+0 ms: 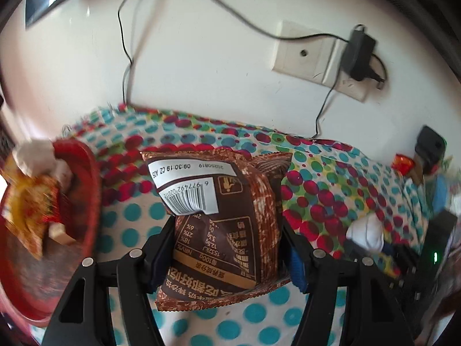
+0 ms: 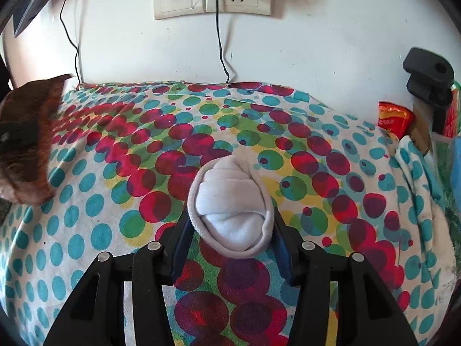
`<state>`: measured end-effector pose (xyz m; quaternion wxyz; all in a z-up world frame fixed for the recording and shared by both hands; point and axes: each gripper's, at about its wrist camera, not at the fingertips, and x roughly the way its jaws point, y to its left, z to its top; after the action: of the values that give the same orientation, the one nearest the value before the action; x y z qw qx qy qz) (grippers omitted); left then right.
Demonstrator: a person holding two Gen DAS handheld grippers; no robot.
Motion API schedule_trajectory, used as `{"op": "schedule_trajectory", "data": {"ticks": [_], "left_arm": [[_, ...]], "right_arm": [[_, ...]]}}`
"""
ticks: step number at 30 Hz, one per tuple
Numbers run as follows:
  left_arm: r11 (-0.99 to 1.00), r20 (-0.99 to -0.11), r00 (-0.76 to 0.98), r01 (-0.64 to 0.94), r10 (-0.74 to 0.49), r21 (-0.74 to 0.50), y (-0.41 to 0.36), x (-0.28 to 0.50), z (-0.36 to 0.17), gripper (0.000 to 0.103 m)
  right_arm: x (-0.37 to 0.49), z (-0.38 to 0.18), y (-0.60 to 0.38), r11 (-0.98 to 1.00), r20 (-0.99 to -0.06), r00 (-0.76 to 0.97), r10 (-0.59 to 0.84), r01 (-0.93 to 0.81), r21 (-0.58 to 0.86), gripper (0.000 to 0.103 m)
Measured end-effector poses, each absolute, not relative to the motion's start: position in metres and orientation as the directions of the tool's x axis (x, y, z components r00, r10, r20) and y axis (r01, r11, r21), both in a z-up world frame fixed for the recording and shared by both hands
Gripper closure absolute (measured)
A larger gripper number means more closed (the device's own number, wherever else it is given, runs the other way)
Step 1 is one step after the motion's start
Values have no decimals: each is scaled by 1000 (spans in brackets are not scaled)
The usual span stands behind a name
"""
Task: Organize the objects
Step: 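Carry the brown snack bag into the red tray and release it with the left gripper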
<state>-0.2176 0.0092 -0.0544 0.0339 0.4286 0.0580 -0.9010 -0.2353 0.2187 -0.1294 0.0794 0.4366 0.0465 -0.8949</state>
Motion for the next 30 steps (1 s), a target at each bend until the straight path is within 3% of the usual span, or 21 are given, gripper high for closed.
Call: {"op": "schedule_trajectory", "data": {"ticks": [8,18,30], "left_arm": [[-997,-731,-679,74,-70,27,-1,-175,-29,36],[-998,-726,-684,57,-68,39,-32,-136,-18,35],[-953,-723,-639,292,-261,86,-153,-107,-18,35]], "right_arm": [[-237,-129,221,-983,-789,-607,-97,182,-20,54],[-235,-128,220,-983,-788,-609,-90,181,-28,53],[-239,-130,224,-985,-791,-605,-93,174,-18,50]]}}
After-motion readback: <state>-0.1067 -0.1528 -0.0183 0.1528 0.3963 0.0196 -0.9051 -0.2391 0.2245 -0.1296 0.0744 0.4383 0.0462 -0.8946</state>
